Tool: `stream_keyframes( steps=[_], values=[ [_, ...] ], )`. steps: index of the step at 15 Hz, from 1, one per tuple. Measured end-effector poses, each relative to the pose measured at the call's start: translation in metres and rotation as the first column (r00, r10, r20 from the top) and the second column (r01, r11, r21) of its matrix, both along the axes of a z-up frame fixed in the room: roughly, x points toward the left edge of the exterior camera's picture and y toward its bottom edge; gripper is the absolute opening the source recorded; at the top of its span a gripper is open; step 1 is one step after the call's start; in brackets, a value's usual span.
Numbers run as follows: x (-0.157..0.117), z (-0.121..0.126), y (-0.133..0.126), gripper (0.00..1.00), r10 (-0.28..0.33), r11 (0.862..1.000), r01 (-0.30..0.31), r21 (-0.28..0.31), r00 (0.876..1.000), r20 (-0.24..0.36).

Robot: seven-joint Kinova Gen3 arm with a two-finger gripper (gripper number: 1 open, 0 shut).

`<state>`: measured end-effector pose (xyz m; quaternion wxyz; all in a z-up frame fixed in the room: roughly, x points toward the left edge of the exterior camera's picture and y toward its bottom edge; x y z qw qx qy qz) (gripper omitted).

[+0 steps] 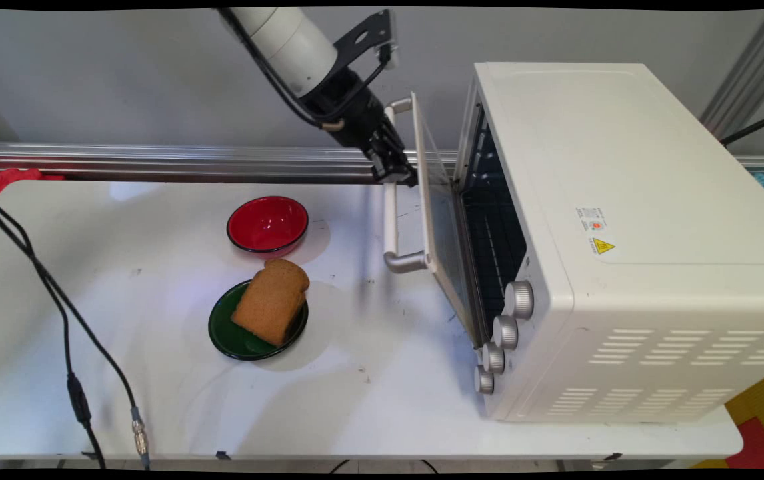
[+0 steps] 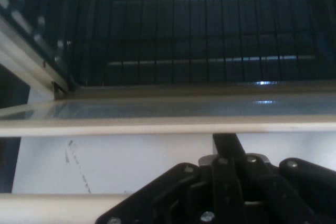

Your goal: Open the oven

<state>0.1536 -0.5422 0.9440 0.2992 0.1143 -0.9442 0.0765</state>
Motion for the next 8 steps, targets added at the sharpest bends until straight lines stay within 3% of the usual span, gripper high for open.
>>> stream_keyframes(
  steps=[8],
  values=[
    [0.032, -0.028, 0.002, 0.00, -0.024, 1.000, 0.024, -0.005, 0.999, 0.040]
  ],
)
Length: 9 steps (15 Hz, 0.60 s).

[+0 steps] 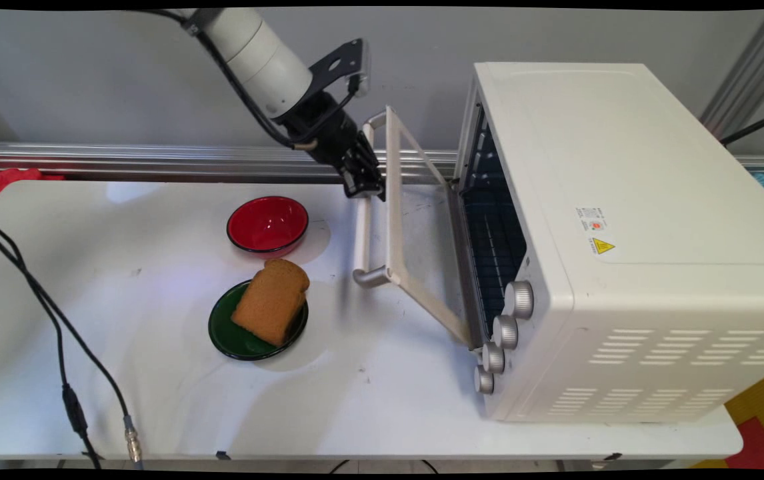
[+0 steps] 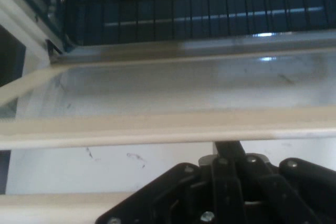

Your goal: Open the oven

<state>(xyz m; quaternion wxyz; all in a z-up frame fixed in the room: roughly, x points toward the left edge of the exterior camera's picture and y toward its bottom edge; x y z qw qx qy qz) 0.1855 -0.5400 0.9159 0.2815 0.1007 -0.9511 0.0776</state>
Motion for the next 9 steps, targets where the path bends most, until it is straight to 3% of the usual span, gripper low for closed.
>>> stream_keyframes(
  steps=[9],
  values=[
    [0.033, -0.030, 0.001, 0.00, 0.040, 0.999, -0.040, 0.020, 0.999, -0.003]
  ],
)
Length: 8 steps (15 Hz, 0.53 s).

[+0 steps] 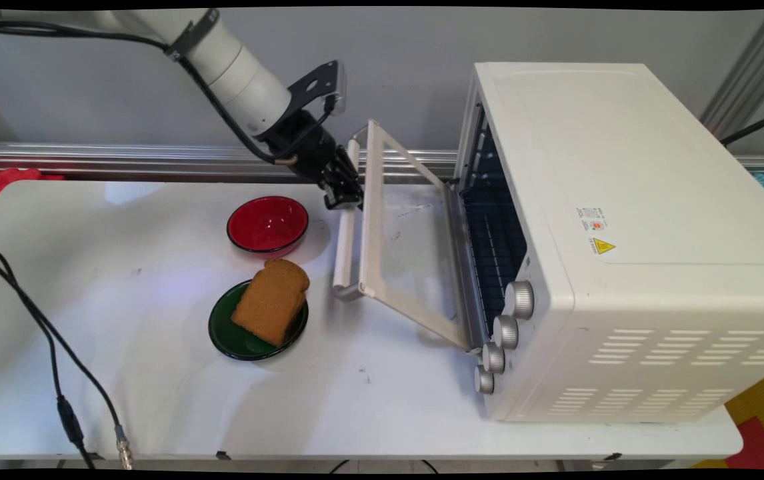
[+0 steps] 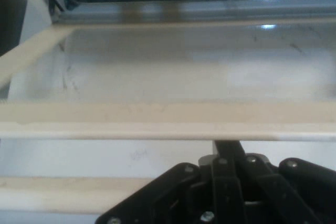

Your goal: Open the oven

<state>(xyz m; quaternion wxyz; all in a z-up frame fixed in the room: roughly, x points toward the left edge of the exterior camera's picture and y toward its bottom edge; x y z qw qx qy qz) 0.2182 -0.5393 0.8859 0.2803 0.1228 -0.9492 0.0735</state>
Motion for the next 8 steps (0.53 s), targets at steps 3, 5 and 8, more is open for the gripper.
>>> stream_keyframes(
  steps=[3, 5, 8],
  values=[
    [0.012, -0.013, 0.001, 0.00, 0.018, 1.000, -0.018, 0.017, 1.000, -0.002],
    [0.018, -0.021, 0.002, 0.00, 0.025, 0.999, -0.025, 0.027, 1.000, -0.005],
    [0.025, -0.033, 0.003, 0.00, 0.033, 0.999, -0.032, 0.041, 0.999, -0.008]
  ],
)
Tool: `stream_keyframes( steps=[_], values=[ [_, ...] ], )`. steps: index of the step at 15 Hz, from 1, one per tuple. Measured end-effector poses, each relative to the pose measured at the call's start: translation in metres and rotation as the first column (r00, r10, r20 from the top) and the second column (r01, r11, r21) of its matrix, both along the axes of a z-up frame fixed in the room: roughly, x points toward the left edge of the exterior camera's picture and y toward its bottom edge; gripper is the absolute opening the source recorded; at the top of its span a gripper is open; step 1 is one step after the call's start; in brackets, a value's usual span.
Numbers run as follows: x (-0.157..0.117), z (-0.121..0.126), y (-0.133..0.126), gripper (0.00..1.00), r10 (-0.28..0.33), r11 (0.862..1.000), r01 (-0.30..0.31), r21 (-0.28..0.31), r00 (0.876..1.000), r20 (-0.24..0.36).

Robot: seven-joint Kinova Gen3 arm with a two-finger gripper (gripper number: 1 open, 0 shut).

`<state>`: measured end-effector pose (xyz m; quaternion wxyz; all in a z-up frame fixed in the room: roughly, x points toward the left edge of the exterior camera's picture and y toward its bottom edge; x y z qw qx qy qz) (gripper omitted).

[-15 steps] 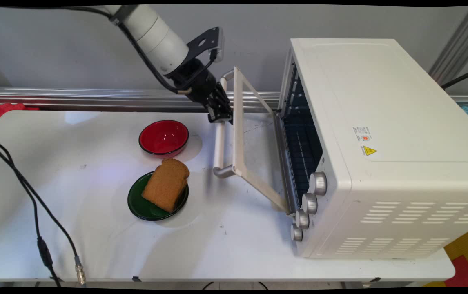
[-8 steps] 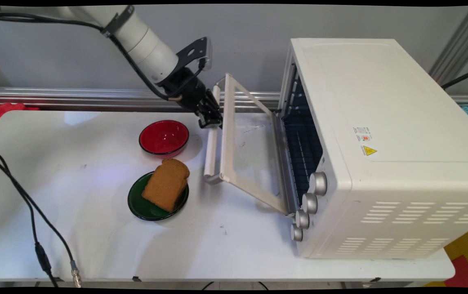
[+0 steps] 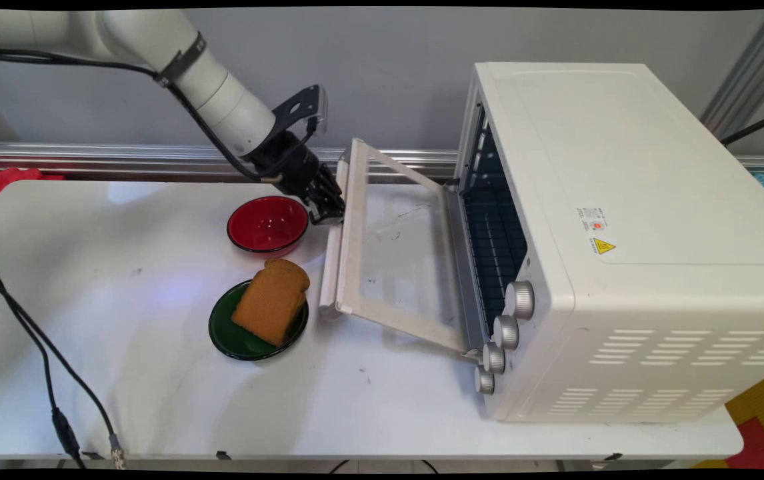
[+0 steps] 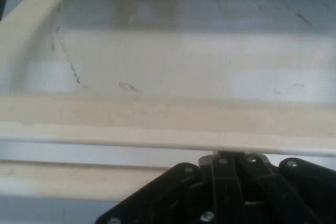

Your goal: Open the oven

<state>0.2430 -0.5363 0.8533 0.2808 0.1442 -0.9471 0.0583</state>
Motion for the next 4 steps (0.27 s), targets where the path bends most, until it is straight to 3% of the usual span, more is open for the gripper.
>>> stream_keyframes(
  steps=[4],
  values=[
    [0.0116, -0.0107, 0.0043, 0.00, 0.003, 1.000, -0.003, 0.016, 1.000, 0.004]
  ],
)
